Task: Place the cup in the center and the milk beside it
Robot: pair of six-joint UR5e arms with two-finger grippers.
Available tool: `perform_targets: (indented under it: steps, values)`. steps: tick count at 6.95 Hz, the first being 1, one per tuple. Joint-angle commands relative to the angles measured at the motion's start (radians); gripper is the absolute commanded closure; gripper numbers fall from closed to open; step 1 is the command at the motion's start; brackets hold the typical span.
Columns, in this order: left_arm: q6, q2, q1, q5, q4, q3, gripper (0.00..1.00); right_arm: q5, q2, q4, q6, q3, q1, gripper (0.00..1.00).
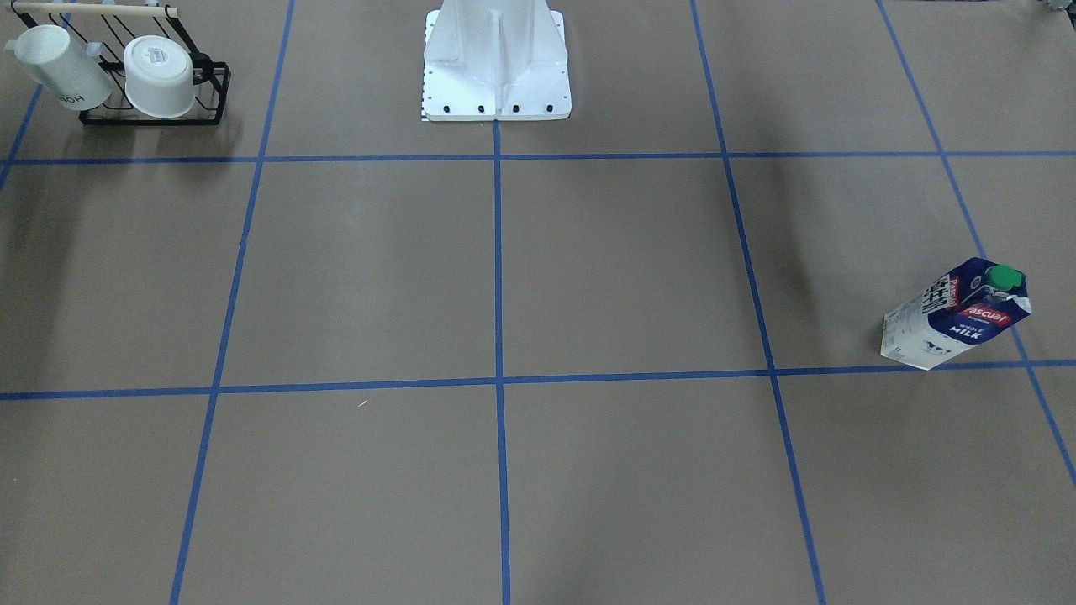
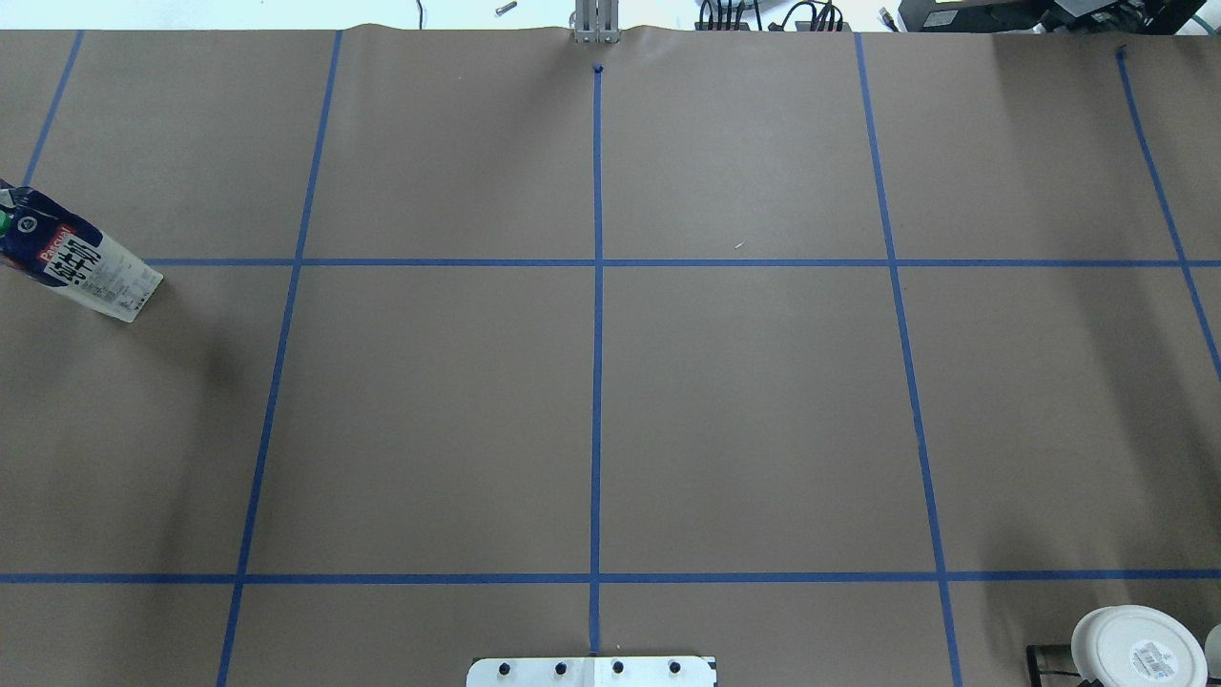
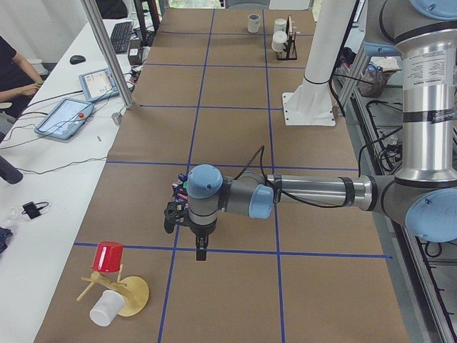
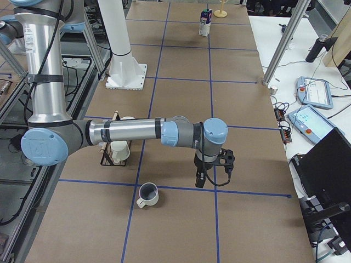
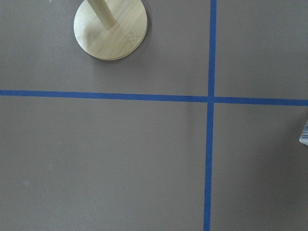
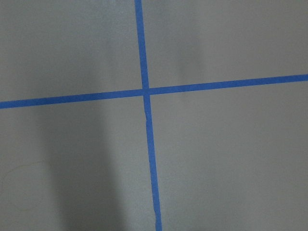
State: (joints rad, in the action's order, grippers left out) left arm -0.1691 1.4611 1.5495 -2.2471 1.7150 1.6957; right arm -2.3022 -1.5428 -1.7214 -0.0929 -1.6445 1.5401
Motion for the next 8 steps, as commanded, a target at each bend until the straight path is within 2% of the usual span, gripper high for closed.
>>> perform_targets:
  steps: [1, 6, 8]
  values:
    - [0.000, -0.002, 0.000, -0.009, 0.003, 0.005, 0.02, -0.061, -0.043, 0.022, 0.013, -0.004, 0.011, 0.00]
    - [-0.001, -0.002, 0.000, -0.009, 0.006, -0.002, 0.02, -0.063, -0.039, 0.022, 0.009, -0.012, 0.011, 0.00]
    - [-0.003, -0.002, 0.001, -0.009, 0.009, 0.004, 0.02, 0.001, -0.036, 0.038, 0.001, -0.026, 0.009, 0.00]
